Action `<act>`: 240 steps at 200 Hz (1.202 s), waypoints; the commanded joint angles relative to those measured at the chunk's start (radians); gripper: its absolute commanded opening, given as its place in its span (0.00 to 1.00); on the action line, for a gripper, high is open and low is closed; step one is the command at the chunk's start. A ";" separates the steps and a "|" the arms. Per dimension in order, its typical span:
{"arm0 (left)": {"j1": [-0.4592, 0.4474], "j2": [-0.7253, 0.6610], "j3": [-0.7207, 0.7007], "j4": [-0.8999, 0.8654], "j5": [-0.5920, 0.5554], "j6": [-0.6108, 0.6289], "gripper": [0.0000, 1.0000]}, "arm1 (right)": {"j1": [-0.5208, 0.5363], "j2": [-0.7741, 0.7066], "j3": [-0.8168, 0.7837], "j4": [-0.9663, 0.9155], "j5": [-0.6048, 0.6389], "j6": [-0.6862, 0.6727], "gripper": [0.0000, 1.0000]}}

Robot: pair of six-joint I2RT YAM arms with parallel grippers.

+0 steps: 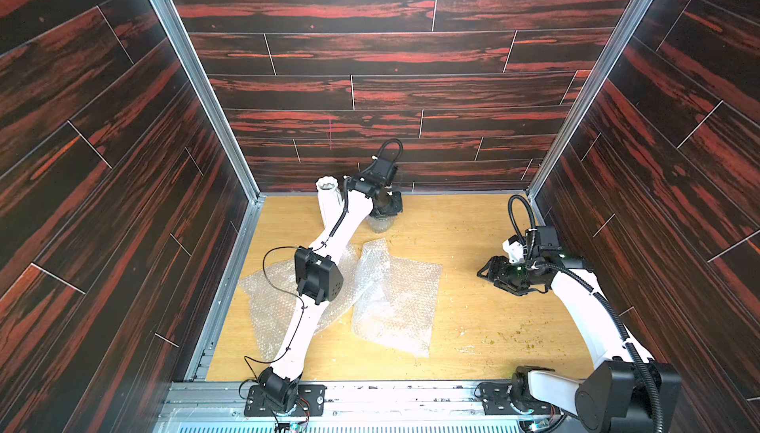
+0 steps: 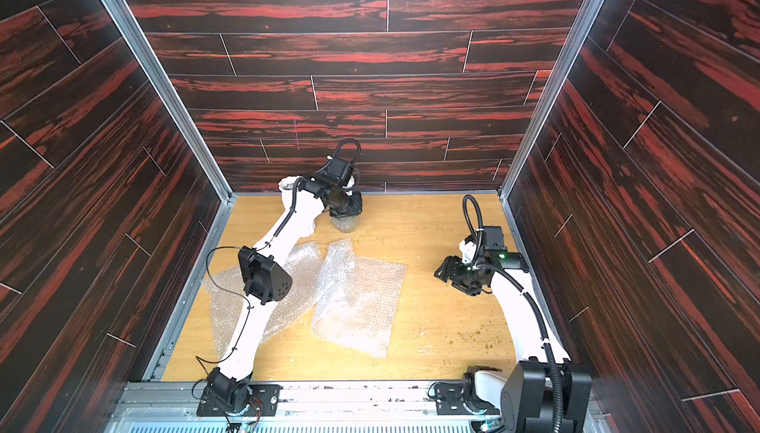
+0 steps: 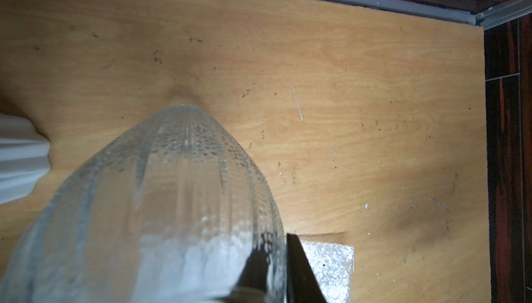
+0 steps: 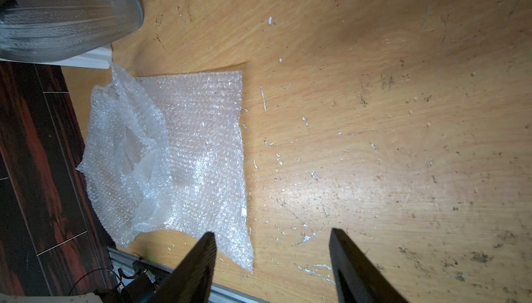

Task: Unwrap the vase from the bubble wrap
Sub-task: Place the vase at the center of the board.

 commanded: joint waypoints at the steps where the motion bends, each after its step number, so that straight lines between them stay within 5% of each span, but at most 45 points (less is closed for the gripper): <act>1: 0.007 -0.011 0.049 0.006 0.027 0.010 0.00 | 0.004 -0.022 -0.009 -0.019 0.004 0.006 0.66; 122: 0.041 -0.029 0.070 -0.074 0.040 -0.034 0.00 | 0.006 -0.031 -0.010 0.003 0.007 0.029 0.65; 167: 0.055 -0.004 0.068 -0.033 0.028 -0.033 0.24 | 0.007 -0.043 -0.002 -0.008 0.025 0.026 0.65; 240: 0.067 -0.017 0.071 -0.013 0.045 -0.040 0.42 | 0.007 -0.013 0.029 -0.005 0.035 0.028 0.65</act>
